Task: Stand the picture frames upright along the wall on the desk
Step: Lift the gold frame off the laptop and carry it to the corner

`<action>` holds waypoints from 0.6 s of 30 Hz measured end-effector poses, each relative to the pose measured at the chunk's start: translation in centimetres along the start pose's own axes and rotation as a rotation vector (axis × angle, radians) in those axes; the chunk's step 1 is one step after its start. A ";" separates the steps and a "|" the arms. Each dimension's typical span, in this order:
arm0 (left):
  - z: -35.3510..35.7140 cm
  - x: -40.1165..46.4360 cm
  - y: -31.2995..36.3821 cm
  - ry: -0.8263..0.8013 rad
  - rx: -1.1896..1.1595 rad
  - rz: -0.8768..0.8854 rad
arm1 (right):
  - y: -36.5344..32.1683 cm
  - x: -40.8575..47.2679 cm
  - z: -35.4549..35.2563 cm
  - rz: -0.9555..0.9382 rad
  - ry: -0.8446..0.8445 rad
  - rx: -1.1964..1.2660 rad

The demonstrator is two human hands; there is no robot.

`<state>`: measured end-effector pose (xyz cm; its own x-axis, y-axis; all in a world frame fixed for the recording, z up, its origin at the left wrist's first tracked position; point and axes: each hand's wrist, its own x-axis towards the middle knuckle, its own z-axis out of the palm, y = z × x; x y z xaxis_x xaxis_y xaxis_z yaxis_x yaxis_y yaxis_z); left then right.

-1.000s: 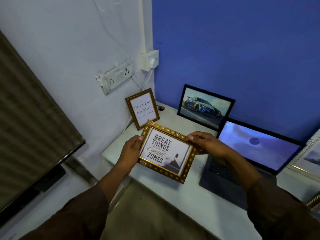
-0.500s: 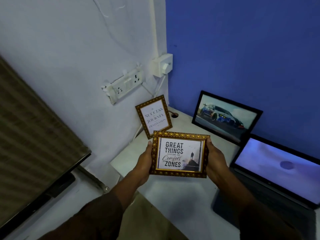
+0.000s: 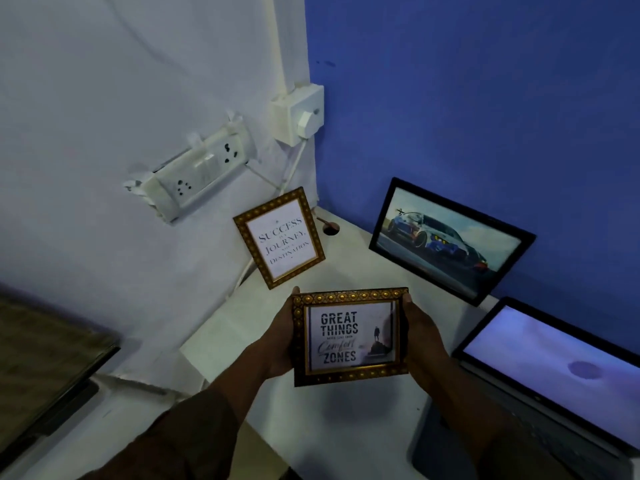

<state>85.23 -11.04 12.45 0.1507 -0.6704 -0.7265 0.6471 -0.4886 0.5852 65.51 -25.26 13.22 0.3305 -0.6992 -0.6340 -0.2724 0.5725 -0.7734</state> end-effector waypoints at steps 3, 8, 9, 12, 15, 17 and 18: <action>-1.0 3.2 0.9 -0.021 0.004 -0.020 | -0.9 2.0 0.5 0.011 0.053 0.005; -1.7 7.6 2.6 -0.106 -0.166 -0.136 | -2.9 6.2 1.5 -0.054 0.094 -0.002; -1.8 8.6 2.8 -0.122 -0.194 -0.153 | -3.1 6.9 1.6 -0.058 0.098 -0.005; -2.3 10.9 3.8 -0.187 -0.230 -0.189 | -3.4 8.3 1.7 -0.061 0.083 0.020; -2.7 12.5 5.1 -0.217 -0.210 -0.161 | -3.3 9.5 2.1 -0.016 0.064 0.025; -3.1 13.6 5.7 -0.163 -0.149 -0.117 | -3.2 10.1 2.6 0.027 0.101 0.046; -3.4 14.2 6.0 -0.130 -0.121 -0.094 | -3.0 10.6 2.8 0.056 0.129 0.060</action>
<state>93.77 -21.55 4.41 -0.0071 -0.6950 -0.7190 0.7399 -0.4873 0.4637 72.39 -33.14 8.84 0.1969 -0.7125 -0.6735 -0.2314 0.6337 -0.7381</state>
